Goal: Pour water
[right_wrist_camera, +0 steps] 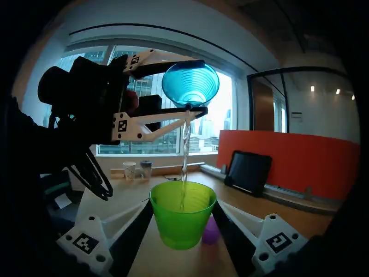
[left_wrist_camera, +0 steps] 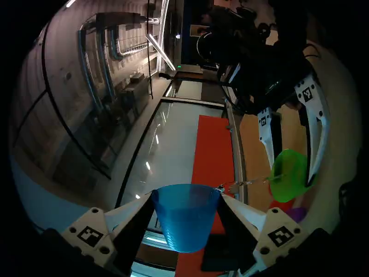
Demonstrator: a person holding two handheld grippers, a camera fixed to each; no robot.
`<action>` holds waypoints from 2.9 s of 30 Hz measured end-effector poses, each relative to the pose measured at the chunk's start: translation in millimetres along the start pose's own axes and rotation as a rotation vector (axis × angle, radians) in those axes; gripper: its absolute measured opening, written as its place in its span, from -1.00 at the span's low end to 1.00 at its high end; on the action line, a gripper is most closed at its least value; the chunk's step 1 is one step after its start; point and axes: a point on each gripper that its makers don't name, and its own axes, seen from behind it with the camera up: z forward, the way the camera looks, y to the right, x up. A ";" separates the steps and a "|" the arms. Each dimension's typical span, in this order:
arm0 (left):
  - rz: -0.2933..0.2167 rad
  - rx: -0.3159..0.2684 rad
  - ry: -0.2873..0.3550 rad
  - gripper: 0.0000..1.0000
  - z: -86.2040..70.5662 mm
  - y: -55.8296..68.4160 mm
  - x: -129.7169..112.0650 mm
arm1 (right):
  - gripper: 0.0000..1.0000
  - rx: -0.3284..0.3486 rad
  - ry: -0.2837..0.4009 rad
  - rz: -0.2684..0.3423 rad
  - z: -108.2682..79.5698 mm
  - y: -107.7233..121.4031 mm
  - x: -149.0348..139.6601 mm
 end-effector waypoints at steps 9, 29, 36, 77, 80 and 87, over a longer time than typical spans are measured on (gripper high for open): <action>0.042 -0.001 0.002 0.76 0.9 1.2 1.1 | 0.79 0.000 0.000 -0.003 0.2 0.3 -0.2; 0.181 0.008 0.008 0.76 1.4 -5.9 8.0 | 0.79 -0.006 0.004 -0.002 0.2 1.4 3.0; 0.234 0.022 0.015 0.76 3.9 -9.8 11.8 | 0.79 -0.007 0.010 0.002 0.1 1.7 3.7; -0.049 -0.004 -0.009 0.76 1.3 2.1 -4.1 | 0.79 -0.028 0.027 0.010 1.1 9.2 11.1; -0.106 -0.007 -0.011 0.76 0.8 2.9 -5.4 | 0.79 -0.029 0.030 0.011 1.1 9.3 12.0; -0.276 -0.011 0.001 0.77 -0.3 1.1 -4.5 | 0.79 -0.030 0.031 0.012 1.4 10.0 13.2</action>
